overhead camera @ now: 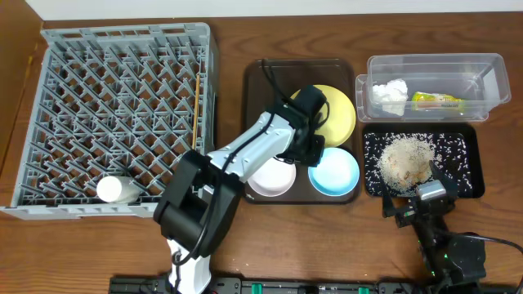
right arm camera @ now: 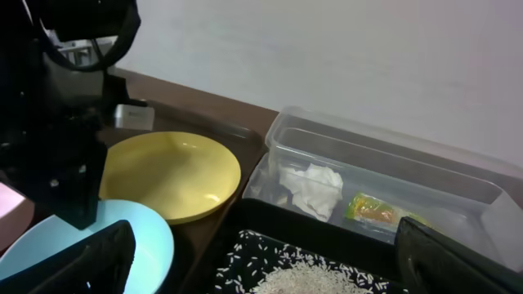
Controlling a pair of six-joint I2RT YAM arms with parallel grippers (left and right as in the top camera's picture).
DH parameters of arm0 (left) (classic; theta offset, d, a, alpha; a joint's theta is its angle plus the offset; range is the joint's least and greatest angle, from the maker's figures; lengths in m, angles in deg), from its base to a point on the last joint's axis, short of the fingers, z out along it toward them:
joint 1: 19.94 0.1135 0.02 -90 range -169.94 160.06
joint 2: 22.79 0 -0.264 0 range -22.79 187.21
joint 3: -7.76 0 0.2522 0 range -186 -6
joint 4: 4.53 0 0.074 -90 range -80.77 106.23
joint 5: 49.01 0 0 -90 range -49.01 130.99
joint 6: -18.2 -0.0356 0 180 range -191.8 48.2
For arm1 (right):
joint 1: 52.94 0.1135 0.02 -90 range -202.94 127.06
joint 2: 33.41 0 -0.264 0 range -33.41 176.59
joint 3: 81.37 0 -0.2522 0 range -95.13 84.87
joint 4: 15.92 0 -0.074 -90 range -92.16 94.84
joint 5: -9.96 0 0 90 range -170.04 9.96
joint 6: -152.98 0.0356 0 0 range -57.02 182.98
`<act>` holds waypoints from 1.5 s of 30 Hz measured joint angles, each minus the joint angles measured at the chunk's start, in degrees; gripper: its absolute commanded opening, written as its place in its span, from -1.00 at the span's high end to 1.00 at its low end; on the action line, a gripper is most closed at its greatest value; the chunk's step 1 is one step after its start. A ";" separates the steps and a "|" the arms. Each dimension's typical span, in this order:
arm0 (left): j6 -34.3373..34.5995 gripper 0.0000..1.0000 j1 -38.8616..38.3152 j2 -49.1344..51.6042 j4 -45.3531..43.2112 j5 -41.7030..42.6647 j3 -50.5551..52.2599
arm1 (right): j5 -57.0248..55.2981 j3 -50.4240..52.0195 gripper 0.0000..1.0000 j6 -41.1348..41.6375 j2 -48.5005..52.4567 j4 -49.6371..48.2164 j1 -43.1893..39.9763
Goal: Sort waste into correct bins and load items into the dishwasher
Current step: 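Reach the left gripper to the light-blue bowl and grasp its rim, then lift the light-blue bowl with the left gripper and set it in the rack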
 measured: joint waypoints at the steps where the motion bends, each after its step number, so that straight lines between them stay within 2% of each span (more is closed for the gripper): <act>1: 0.00 0.29 -0.11 0.02 -0.17 0.37 0.00 | 0.00 0.00 -0.99 0.02 0.00 -0.02 0.00; 12: -0.02 0.42 -0.87 0.02 -0.39 1.97 0.00 | 0.00 0.00 -0.99 0.02 0.00 -0.02 0.00; 15: 0.00 0.63 -1.86 0.44 -0.66 0.63 0.00 | 0.00 0.00 -0.98 0.02 0.00 -0.02 0.00; 16: 0.04 0.78 -2.19 0.79 -0.81 0.37 0.02 | 0.00 0.00 -0.99 0.02 0.00 -0.02 0.00; 17: 0.22 0.84 -2.45 1.16 -0.83 0.22 0.07 | 0.00 0.00 -0.99 0.02 0.00 -0.02 0.00; 24: 0.15 0.85 -1.22 0.52 2.89 -0.81 -0.31 | 0.00 0.00 -0.99 0.02 0.00 -0.02 0.00; 28: 0.13 0.85 2.23 -7.87 5.77 -4.09 -0.68 | 0.00 0.00 -0.99 0.02 0.00 0.00 0.00; 32: -0.07 0.85 7.10 -20.70 9.55 -16.57 -2.43 | 0.00 0.00 -0.98 0.02 0.00 0.00 0.00; 36: -0.13 0.85 12.85 -30.21 12.59 -36.98 -3.61 | -0.02 0.02 -0.98 0.02 0.00 -0.02 0.00; 41: -3.19 0.85 19.58 -30.45 10.21 -57.00 -3.61 | 0.00 0.00 -0.99 0.02 0.00 0.00 0.00; 45: -7.91 0.85 23.39 -26.45 4.70 -64.67 -3.61 | 0.00 0.02 -0.99 0.02 0.00 0.00 0.00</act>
